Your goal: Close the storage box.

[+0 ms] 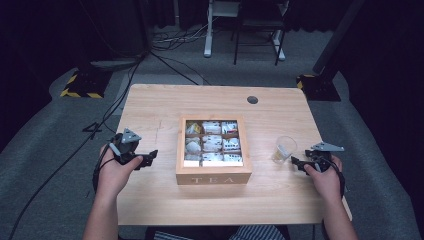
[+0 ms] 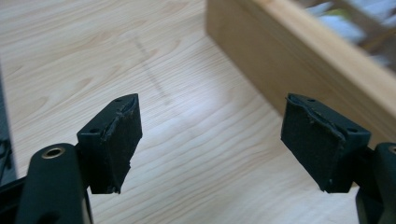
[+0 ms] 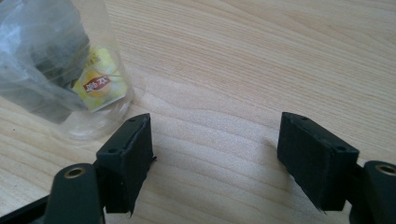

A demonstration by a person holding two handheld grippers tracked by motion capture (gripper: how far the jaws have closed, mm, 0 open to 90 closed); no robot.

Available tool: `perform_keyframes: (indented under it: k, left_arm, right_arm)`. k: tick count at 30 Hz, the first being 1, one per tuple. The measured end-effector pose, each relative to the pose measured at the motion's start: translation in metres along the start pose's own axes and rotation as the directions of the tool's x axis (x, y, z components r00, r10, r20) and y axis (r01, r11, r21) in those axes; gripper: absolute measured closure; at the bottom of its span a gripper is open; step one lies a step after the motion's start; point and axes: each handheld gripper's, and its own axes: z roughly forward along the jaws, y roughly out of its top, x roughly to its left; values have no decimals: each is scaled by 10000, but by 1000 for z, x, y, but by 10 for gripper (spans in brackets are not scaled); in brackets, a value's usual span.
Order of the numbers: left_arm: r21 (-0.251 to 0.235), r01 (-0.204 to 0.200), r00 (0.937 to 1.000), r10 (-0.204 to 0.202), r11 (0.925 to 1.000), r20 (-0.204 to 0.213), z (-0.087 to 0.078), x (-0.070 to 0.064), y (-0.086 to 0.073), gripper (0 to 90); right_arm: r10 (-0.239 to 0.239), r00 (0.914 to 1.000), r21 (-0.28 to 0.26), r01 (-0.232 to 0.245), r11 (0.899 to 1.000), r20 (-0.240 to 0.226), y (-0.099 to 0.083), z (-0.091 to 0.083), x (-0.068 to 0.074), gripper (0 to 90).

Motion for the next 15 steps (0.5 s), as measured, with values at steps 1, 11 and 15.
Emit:
perform_keyframes:
  k: [1, 11, 15]
  left_arm:
    - [130, 92, 9996, -89, 9999, -264, 2, 3, -2, 205]
    - [189, 1167, 9912, -1153, 9930, -643, 29, 22, -25, 203]
    - [345, 1180, 9915, -1159, 9924, -595, 40, 25, -32, 203]
  right_arm:
    - [-15, 10000, -3, 15, 10000, -10, 0, 0, 0, 271]
    - [-48, 10000, -23, 48, 10000, -56, 0, 0, -1, 270]
    - [-62, 10000, -22, 62, 10000, -61, 0, 0, -1, 269]
